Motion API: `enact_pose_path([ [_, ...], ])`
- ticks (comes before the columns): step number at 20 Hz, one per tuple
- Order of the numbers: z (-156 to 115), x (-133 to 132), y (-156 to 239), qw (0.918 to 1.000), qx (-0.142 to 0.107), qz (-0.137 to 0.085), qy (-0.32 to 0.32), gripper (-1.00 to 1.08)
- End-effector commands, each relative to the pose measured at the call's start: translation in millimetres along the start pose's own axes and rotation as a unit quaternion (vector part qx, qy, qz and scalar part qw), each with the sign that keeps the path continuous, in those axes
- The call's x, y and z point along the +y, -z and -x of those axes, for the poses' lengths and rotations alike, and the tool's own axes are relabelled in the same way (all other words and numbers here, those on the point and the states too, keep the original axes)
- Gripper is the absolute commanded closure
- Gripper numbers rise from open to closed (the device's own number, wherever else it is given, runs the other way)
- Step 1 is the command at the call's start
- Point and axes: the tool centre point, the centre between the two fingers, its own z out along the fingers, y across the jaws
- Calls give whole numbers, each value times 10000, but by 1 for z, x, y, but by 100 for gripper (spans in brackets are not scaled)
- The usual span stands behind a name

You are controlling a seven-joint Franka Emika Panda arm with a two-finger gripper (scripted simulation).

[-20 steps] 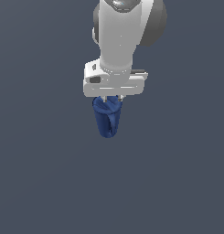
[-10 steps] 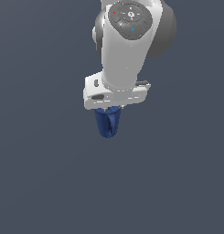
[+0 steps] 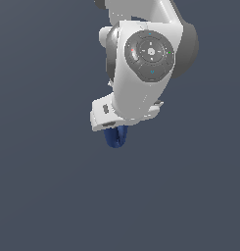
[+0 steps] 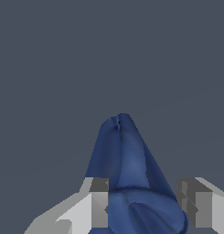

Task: Pick up the object and move it to a goal position.

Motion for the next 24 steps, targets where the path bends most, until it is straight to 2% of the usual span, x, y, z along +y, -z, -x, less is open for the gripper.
enact_pose_path([
  [1, -6, 1, -3, 9998, -141, 5, 102, -20],
  [16, -31, 3, -28, 9933, -963, -23, 645, -20],
  [24, -35, 1, -41, 9884, -1274, -62, 828, -20],
])
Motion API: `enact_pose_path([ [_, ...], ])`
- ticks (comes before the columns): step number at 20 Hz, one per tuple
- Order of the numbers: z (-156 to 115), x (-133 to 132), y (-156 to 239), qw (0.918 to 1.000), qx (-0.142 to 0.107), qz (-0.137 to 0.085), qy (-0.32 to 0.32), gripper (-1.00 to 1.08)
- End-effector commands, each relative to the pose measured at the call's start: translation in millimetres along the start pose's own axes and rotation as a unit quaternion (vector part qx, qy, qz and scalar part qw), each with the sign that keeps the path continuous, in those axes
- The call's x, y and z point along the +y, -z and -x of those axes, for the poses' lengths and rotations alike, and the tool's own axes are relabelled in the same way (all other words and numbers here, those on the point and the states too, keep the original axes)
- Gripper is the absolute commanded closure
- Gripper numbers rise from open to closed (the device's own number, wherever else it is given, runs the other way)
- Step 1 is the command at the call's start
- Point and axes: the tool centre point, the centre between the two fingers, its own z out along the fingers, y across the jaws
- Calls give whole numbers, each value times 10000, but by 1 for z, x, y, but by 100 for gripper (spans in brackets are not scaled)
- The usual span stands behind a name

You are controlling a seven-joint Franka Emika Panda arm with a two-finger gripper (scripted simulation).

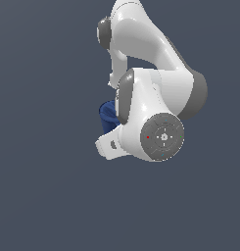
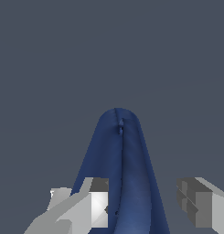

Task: Pick up the object and move it to a goal position.

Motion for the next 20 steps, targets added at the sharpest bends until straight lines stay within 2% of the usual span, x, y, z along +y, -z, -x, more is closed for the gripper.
enact_pose_path([
  [1, -1, 0, -3, 10000, -75, -12, 46, -20],
  [8, -3, -1, -8, 9998, -181, -31, 108, -20],
  [20, -3, -1, -11, 9998, -181, -31, 107, -20],
])
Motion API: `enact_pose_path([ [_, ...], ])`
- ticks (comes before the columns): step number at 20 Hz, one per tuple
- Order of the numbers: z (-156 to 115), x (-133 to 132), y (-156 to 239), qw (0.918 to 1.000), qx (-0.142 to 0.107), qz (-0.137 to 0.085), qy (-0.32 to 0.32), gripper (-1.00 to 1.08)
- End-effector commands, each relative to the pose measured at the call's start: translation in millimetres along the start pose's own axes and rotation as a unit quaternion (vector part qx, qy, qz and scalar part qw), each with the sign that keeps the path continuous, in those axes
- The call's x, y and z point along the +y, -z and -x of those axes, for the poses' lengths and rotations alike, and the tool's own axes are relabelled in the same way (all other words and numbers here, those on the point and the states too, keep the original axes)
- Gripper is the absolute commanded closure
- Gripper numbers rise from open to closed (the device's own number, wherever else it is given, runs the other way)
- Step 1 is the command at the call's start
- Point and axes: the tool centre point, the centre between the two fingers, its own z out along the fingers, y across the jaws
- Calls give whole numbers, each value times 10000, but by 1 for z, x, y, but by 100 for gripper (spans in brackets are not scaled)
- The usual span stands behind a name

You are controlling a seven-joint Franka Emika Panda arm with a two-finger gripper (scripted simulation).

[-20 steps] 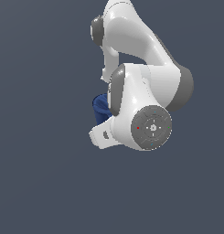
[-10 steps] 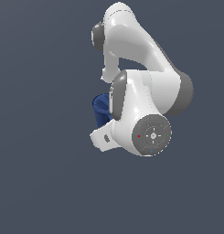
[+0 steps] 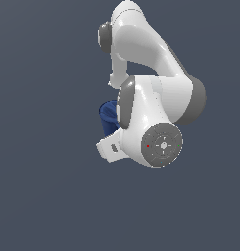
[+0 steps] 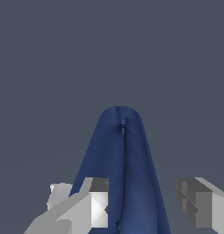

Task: Pick up the object and move it to a goal position.

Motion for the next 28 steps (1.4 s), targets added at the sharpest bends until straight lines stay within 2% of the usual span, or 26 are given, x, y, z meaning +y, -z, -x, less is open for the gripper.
enact_pose_path([
  [1, 0, 0, -2, 10000, 0, 0, 0, -20],
  [21, 0, 0, -28, 10000, -5, -1, 4, -20],
  [22, 0, 0, -28, 10000, -5, -1, 4, 108],
  [28, 0, 0, -28, 10000, -5, -1, 4, 108],
])
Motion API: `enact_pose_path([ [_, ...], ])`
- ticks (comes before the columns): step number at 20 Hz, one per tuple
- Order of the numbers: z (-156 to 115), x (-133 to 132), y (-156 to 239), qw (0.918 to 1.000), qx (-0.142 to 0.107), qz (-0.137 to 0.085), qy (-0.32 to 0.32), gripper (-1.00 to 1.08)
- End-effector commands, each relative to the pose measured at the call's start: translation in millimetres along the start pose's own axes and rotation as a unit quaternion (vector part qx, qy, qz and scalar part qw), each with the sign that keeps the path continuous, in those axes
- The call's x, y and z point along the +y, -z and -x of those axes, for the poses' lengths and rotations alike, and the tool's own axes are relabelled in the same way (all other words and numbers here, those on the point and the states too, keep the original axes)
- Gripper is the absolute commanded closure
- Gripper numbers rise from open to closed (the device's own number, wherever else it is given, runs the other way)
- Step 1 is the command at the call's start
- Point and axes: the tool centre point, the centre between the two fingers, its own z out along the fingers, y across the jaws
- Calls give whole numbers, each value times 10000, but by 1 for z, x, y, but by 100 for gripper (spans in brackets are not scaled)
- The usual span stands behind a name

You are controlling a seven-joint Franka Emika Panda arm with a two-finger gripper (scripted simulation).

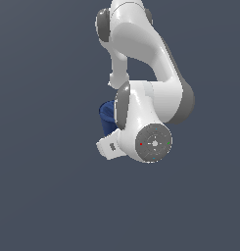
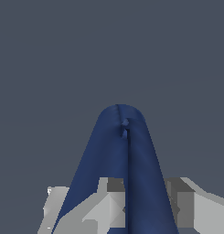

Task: Pick up the object and move it to a goal position.

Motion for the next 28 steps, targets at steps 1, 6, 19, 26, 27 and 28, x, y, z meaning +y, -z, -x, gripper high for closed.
enact_pose_path([
  [1, 0, 0, 0, 10000, -2, -2, 2, 108],
  [6, 0, 0, 0, 10000, 10, 4, -4, 108],
  [19, 0, -23, 31, 9974, 629, 252, -224, 108],
  [26, 3, -52, 66, 9879, 1368, 549, -483, 108],
  [27, 4, -57, 71, 9857, 1484, 596, -523, 108],
  [28, 5, -61, 77, 9834, 1601, 643, -564, 108],
])
